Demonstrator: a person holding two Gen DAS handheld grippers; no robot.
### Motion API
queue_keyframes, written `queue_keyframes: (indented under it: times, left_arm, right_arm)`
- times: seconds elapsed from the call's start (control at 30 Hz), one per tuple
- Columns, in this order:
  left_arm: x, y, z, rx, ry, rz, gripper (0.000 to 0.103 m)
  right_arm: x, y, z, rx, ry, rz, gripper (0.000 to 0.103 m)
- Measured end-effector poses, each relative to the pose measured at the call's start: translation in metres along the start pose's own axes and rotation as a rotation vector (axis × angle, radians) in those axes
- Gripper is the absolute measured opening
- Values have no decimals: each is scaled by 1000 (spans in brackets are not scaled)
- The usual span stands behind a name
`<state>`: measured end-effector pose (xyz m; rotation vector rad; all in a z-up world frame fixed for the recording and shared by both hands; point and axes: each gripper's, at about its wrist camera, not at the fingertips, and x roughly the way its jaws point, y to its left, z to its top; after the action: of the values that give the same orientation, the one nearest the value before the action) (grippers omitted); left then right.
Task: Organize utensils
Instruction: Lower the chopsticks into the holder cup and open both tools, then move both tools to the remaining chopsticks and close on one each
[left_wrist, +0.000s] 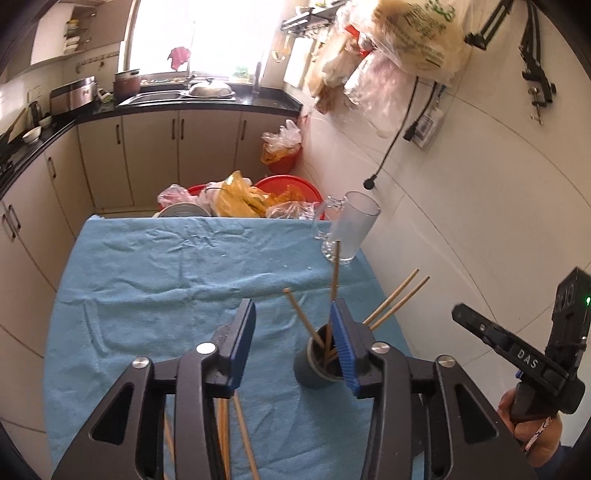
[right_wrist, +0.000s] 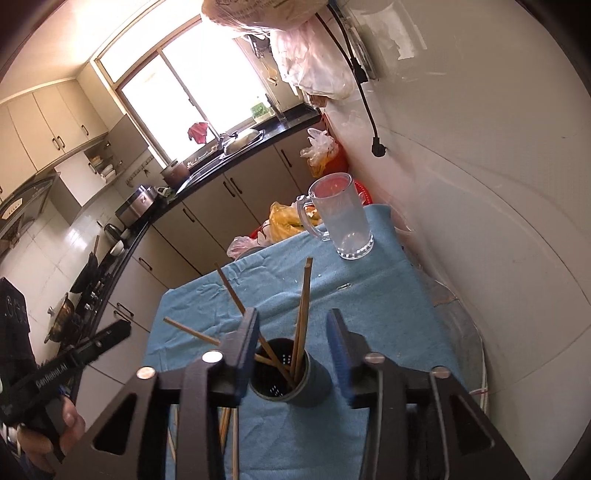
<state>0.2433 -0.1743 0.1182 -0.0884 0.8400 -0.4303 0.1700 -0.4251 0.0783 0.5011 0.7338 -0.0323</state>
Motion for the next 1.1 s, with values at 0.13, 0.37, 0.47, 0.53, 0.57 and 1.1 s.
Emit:
queue_keyframes:
  times: [0.13,0.37,0.47,0.53,0.57,1.1]
  left_arm:
    - [-14,21,-10,-31,-6,26,48]
    - [-22,72,-42,-125,32,94,50]
    - [-26,97,-57,-183,53,119,50]
    - [-30,115,-68,-214,64,141,50]
    - [-31,122,-73,-228,70,149,50]
    - [-30,220,-149,-474,242,211,50]
  right_arm:
    - [-1,-1,-14,23,38,-17,56]
    - [21,11,-55,13,153,11,56]
    - [35,22,-73,-11,210,37,56]
    - [42,32,-82,-28,239,59,55]
    - [45,38,-87,-40,253,67,54]
    - [89,93,-144,-138,412,91,50]
